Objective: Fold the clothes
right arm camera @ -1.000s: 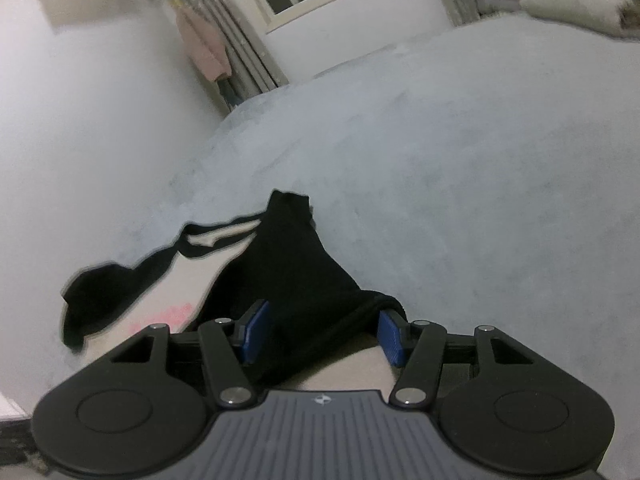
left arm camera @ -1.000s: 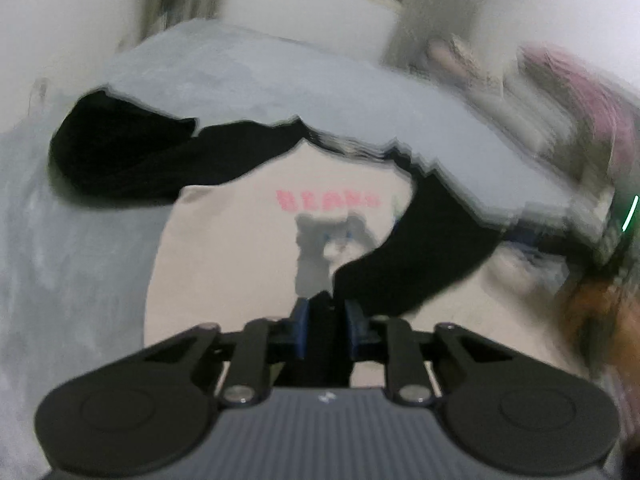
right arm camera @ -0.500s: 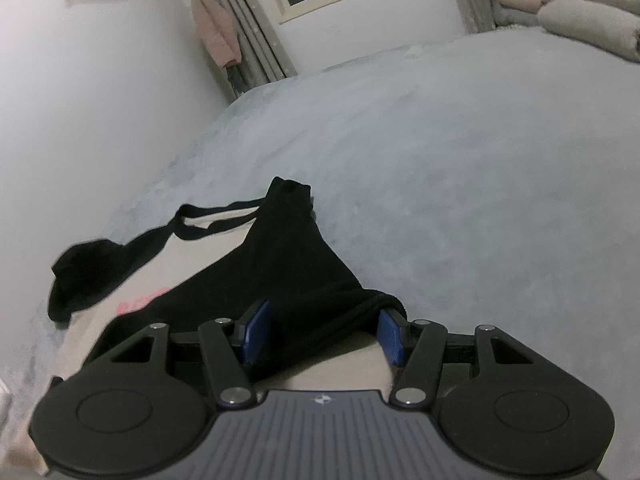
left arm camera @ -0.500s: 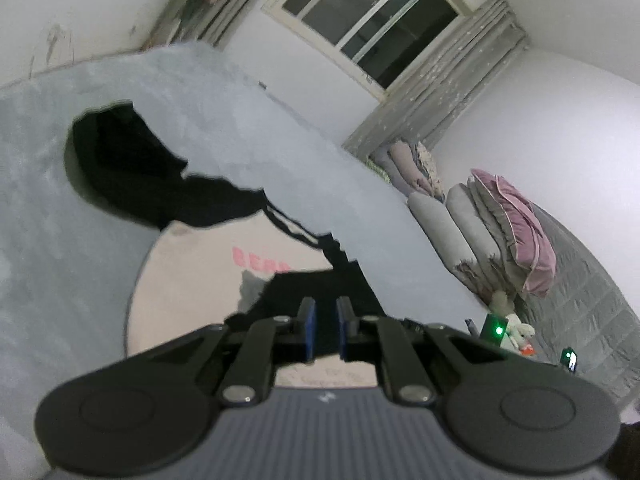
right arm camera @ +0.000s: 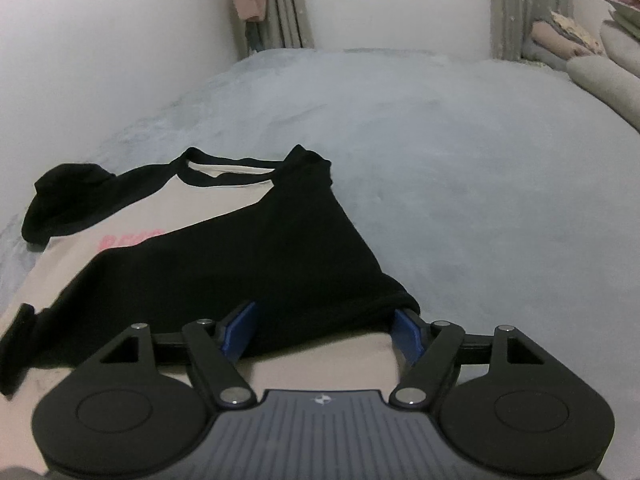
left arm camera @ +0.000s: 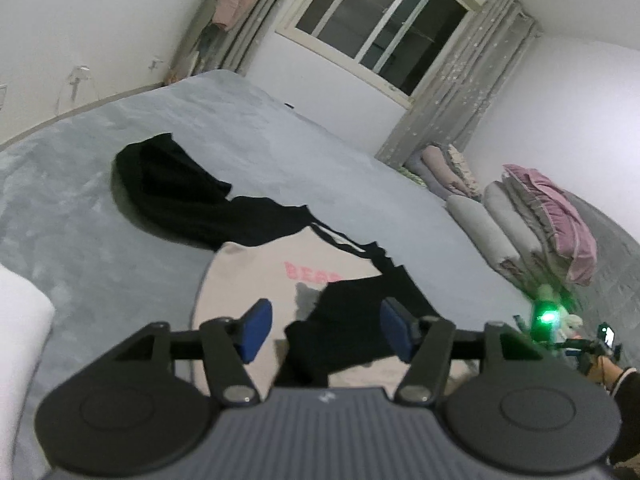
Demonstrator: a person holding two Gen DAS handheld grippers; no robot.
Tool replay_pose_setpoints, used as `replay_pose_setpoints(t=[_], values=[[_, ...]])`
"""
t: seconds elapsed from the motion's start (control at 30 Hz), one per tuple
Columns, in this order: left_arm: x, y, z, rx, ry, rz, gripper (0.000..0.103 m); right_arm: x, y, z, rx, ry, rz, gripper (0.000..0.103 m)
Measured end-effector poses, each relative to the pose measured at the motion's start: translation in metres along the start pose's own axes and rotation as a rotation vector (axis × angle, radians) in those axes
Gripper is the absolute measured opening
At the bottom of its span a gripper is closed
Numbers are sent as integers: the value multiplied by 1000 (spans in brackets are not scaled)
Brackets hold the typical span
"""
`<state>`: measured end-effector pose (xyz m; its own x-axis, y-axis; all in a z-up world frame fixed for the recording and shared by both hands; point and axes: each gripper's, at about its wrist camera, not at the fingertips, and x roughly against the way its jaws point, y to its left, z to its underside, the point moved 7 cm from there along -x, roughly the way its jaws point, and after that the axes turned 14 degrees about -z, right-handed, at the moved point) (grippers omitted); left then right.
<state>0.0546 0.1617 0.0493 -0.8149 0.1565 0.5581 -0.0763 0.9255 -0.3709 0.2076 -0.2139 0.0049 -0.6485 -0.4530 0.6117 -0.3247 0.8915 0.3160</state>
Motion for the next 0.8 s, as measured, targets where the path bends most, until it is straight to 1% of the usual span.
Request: replay_pose_setpoints(t=[0.03, 0.07, 0.13, 0.17, 0.2, 0.23, 0.27, 0.3, 0.33, 0.37, 0.4, 0.43, 0.47, 0.53, 0.57, 0.63, 0.67, 0.7, 0.73, 0.77, 0.8], values=[[0, 1, 0, -1, -1, -5, 58, 2, 1, 0, 3, 7, 11, 80], [-1, 3, 0, -3, -2, -11, 58, 4, 1, 0, 6, 14, 22, 83], [-1, 4, 0, -10, -8, -16, 58, 13, 0, -1, 20, 15, 68, 84], [0, 3, -1, -16, -13, -16, 58, 18, 2, -2, 36, 4, 74, 84], [-1, 2, -1, -20, -15, -17, 58, 22, 8, -3, 56, -15, 56, 84], [-1, 0, -1, -25, -16, -17, 58, 24, 17, -3, 77, -29, 20, 84], [-6, -4, 0, -38, -3, -10, 60, 25, 30, -3, 102, -33, -42, 84], [-11, -8, 1, -50, 10, -3, 71, 24, 45, -2, 128, -36, -105, 84], [-17, -13, 1, -62, 23, 3, 79, 22, 62, 1, 165, -30, -164, 84], [-22, -17, 2, -75, 36, 10, 91, 18, 81, 5, 210, -17, -215, 84], [-29, -23, 4, -103, 46, 9, 92, 14, 99, 10, 256, -4, -265, 83], [-35, -27, 6, -121, 55, 0, 92, 9, 114, 15, 297, 10, -298, 81], [-44, -31, 8, -141, 69, -2, 92, 2, 122, 20, 332, 27, -302, 79], [-60, -41, 12, -181, 98, -7, 92, -10, 137, 32, 402, 60, -310, 68], [-69, -44, 15, -202, 112, -20, 91, -16, 145, 37, 436, 77, -314, 66], [-88, -47, 24, -251, 143, -67, 78, -29, 160, 49, 506, 111, -322, 59], [-96, -47, 28, -273, 158, -89, 59, -35, 167, 54, 541, 127, -325, 56], [-102, -45, 33, -285, 177, -106, 33, -40, 172, 58, 560, 135, -331, 55], [-108, -43, 38, -296, 196, -124, 23, -42, 171, 59, 555, 129, -340, 51], [-107, -38, 36, -269, 195, -125, 18, -42, 170, 57, 544, 123, -350, 45], [-105, -34, 34, -242, 193, -127, 17, -38, 170, 54, 523, 119, -364, 23]])
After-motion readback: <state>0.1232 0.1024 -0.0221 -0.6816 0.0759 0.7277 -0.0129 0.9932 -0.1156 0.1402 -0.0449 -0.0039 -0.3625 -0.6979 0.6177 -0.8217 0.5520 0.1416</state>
